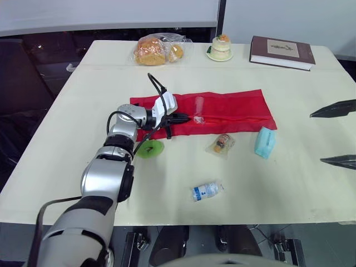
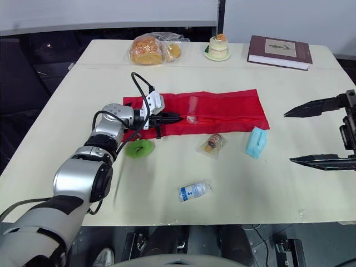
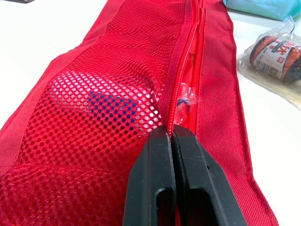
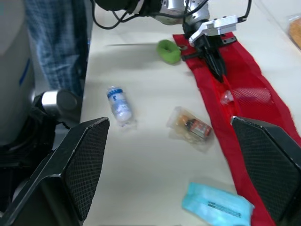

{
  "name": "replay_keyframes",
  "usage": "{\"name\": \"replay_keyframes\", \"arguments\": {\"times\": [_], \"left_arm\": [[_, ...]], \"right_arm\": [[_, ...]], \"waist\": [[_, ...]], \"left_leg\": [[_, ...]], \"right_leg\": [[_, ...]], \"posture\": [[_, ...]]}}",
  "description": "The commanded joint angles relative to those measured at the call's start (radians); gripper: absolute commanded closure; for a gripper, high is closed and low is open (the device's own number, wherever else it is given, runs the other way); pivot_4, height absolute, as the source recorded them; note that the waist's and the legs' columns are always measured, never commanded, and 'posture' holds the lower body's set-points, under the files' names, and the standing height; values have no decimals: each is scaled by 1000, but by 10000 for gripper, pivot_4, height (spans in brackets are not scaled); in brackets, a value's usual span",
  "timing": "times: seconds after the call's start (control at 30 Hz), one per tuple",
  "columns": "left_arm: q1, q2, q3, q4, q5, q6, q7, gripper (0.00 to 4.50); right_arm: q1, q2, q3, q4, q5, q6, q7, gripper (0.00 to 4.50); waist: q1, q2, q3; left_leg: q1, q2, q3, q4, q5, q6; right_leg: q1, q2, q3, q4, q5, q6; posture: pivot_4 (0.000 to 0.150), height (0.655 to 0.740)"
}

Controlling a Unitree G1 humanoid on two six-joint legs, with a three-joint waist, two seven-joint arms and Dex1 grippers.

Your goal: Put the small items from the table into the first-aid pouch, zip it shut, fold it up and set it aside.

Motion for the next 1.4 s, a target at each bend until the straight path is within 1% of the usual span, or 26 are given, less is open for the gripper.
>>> {"name": "replay_keyframes", "arguments": {"times": [0.03,0.1,0.17,0.3,0.4,0.53,0.6,0.67,0.73,0.83,1.1,1.33,1.4], "left_arm": [[-25,1,1,-26,-9,-5,-2,45000],[-25,-1,-1,-26,-8,-6,0,45000],[-26,-4,-2,-27,-7,-6,1,45000],[-29,-9,-5,-26,-6,-8,0,45000],[-31,-10,-7,-24,-4,-11,2,45000],[-29,-12,-11,-22,-3,-16,4,45000],[-29,-13,-12,-21,-2,-17,4,45000],[-26,-12,-14,-21,-1,-21,0,45000],[-24,-12,-15,-20,-1,-24,0,45000],[-22,-11,-14,-17,-2,-25,3,45000],[-22,-16,-14,-7,1,-29,14,45000],[-27,-23,-16,-1,5,-30,25,45000],[-25,-23,-17,0,6,-31,25,45000]], "right_arm": [[8,21,15,-28,-20,-40,-32,1065],[40,57,51,-59,-48,-66,-64,1065],[70,123,107,-105,-94,-116,-122,1065],[128,258,291,-197,-234,-249,-214,1065],[156,337,409,-243,-291,-282,-278,1065],[161,368,566,-240,-422,-353,-299,1065],[156,369,602,-232,-452,-371,-304,1065],[103,400,708,-191,-549,-376,-336,1065],[65,436,774,-149,-619,-402,-367,1065],[29,472,822,-114,-662,-402,-389,1065],[-35,541,933,-103,-699,-360,-394,1065],[-47,559,948,-101,-709,-351,-403,1065],[-40,553,953,-107,-713,-347,-402,5963]], "waist": [[1,0,0],[2,0,0],[3,0,0],[5,0,0],[9,0,0],[11,0,0],[12,0,0],[11,0,0],[9,-1,-1],[12,-1,0],[12,-1,0],[13,-1,0],[13,-1,0]], "left_leg": [[0,0,0,0,0,0],[0,0,0,0,0,0],[0,0,0,0,0,0],[0,0,0,2,1,-1],[-1,0,-1,4,1,-2],[-1,0,-1,7,1,-1],[-1,0,-1,8,1,-1],[-1,0,-1,8,1,-1],[-1,0,-1,9,1,-2],[-1,-1,-2,8,2,-3],[-2,-1,-2,9,2,-3],[-2,-1,-2,9,2,-3],[-2,-1,-2,9,2,-3]], "right_leg": [[0,0,0,0,0,0],[0,0,0,0,0,0],[0,0,0,0,0,0],[0,1,0,1,0,0],[0,1,-1,2,0,0],[1,2,-1,2,0,0],[1,2,-1,2,0,0],[1,2,-1,2,0,0],[2,2,-1,2,0,0],[1,3,-1,2,0,0],[2,3,-1,2,0,0],[2,3,-1,2,0,0],[2,3,-1,2,0,0]], "posture": [[1500,7289],[1500,7289],[1500,7289],[1500,7289],[1500,7289],[1500,7289],[1500,7289],[1500,7289],[1500,7289],[1500,7289],[1500,7289],[1500,7289],[1500,7289]]}}
